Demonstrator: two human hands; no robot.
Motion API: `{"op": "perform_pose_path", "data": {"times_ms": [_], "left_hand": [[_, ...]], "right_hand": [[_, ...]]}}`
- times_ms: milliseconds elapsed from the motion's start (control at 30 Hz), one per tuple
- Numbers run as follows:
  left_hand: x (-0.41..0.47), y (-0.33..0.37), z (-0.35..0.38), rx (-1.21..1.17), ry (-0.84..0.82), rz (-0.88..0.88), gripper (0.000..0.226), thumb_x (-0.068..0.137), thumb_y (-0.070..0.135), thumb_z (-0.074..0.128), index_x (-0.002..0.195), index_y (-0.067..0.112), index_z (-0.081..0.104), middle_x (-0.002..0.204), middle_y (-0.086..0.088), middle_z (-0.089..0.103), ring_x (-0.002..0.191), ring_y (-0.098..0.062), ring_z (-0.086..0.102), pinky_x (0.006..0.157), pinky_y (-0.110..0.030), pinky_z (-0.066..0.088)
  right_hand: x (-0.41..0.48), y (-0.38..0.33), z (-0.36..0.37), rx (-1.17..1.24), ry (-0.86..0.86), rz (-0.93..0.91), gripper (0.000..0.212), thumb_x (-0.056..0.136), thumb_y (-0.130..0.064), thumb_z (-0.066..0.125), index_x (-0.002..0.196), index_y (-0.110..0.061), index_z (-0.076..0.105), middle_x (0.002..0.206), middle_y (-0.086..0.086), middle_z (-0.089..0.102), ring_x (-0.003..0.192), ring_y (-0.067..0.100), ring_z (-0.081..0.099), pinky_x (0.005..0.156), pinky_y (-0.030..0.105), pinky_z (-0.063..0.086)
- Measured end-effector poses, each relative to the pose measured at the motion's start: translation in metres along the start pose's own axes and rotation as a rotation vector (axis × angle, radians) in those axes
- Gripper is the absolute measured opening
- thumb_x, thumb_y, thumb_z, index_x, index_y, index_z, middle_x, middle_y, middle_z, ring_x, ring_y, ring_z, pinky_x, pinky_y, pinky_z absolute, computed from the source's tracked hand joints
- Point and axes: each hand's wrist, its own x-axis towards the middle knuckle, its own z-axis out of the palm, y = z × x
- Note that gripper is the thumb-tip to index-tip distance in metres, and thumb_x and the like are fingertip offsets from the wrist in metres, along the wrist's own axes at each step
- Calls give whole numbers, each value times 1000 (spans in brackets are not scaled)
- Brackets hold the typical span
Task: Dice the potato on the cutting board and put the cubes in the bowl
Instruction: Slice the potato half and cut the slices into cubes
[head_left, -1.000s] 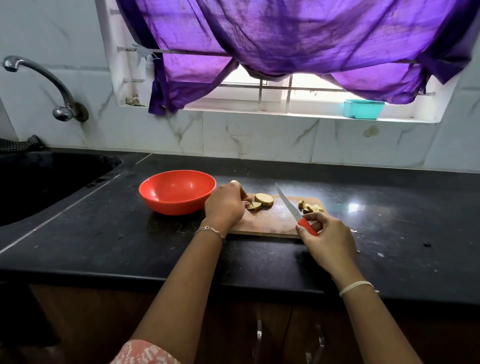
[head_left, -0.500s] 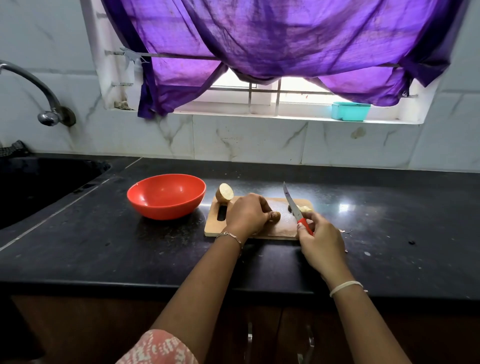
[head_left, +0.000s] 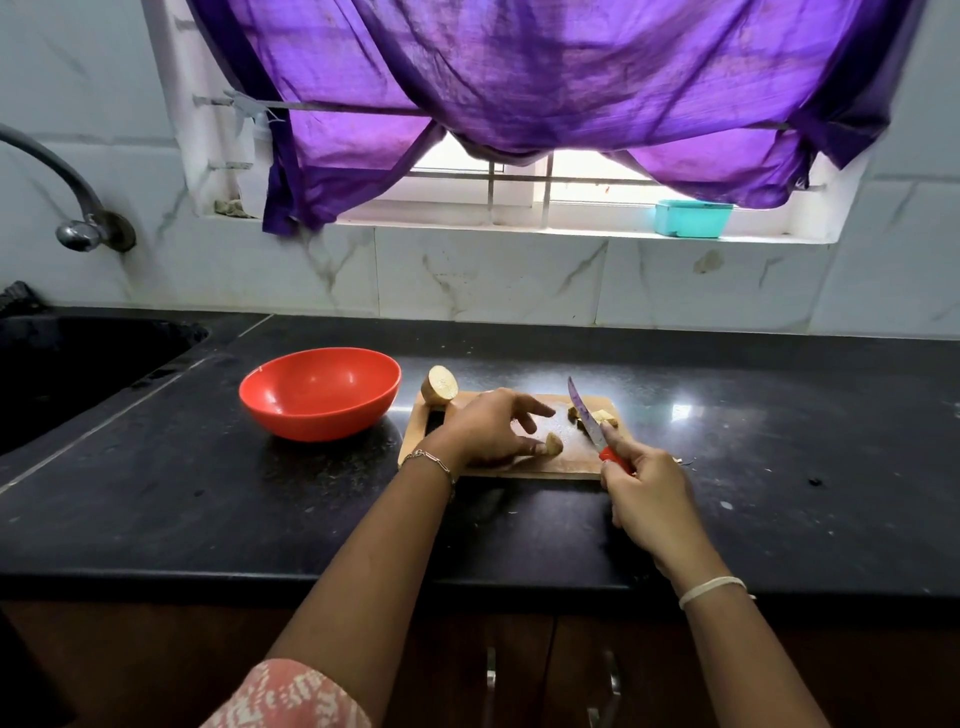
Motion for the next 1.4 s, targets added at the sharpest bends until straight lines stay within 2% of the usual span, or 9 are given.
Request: {"op": "perform_pose_path", "data": {"times_ms": [133, 233, 333, 433, 567, 700, 833, 1100, 1400], "left_hand": [[3, 2, 7, 62, 94, -17, 32, 80, 46, 72, 109, 34, 71, 102, 14, 70, 103, -6, 59, 93, -34, 48], [3, 5, 17, 116, 233, -35, 34, 78, 58, 68, 103, 35, 72, 98, 16, 69, 100, -4, 59, 80, -27, 44], [1, 9, 21, 132, 288, -30, 46, 79, 61, 65, 121, 40, 62, 106, 18, 65, 108, -4, 55, 75, -26, 36], [-1, 10, 16, 109, 170, -13, 43, 87, 54, 60, 129, 44, 55, 119, 15, 60, 114, -8, 52, 76, -25, 34], [0, 11, 17, 131, 178, -12, 35, 86, 57, 60, 117, 42, 65, 117, 15, 63, 111, -5, 53, 75, -23, 34], [3, 8, 23, 103, 279, -39, 35, 79, 62, 64, 105, 40, 70, 105, 19, 66, 103, -2, 58, 75, -24, 41], [0, 12, 27, 132, 325, -57, 35, 79, 60, 63, 107, 40, 69, 111, 17, 63, 107, -6, 56, 76, -27, 36], [-3, 18, 33, 159, 365, -53, 32, 80, 55, 64, 107, 38, 68, 112, 10, 59, 108, -13, 56, 79, -30, 41], [-5, 21, 32, 138, 363, -71, 32, 82, 53, 64, 108, 36, 70, 118, 8, 59, 110, -14, 56, 79, -28, 40]], "right_hand": [[-3, -6, -1, -94, 20, -37, 44, 92, -16, 53, 133, -32, 54, 59, -3, 49, 51, 11, 44, 52, 27, 35], [-6, -10, -1, -138, 10, -61, 49, 91, -17, 52, 137, -34, 50, 66, 1, 49, 59, 17, 45, 57, 29, 33], [-9, -12, -4, -180, -20, -76, 50, 93, -16, 50, 140, -33, 47, 80, 6, 59, 62, 15, 47, 57, 23, 34], [-14, -15, -8, -218, -42, -80, 50, 94, -15, 48, 142, -28, 44, 90, 9, 61, 59, 7, 47, 51, 13, 32], [-12, -14, -9, -229, -50, -63, 49, 93, -17, 48, 140, -30, 47, 104, 12, 67, 66, 15, 51, 64, 25, 36], [-15, -13, -9, -214, -52, -75, 48, 93, -16, 50, 138, -31, 49, 92, 6, 65, 59, 8, 52, 52, 15, 37], [-16, -15, -8, -212, -32, -83, 49, 91, -16, 52, 135, -36, 52, 104, 9, 69, 66, 13, 55, 68, 27, 44], [-21, -21, -8, -314, -49, -90, 48, 90, -16, 51, 134, -36, 54, 112, 17, 67, 96, 30, 62, 82, 35, 48], [-22, -20, -9, -333, -49, -129, 46, 90, -16, 52, 133, -31, 56, 101, 16, 68, 71, 23, 55, 68, 28, 41]]}}
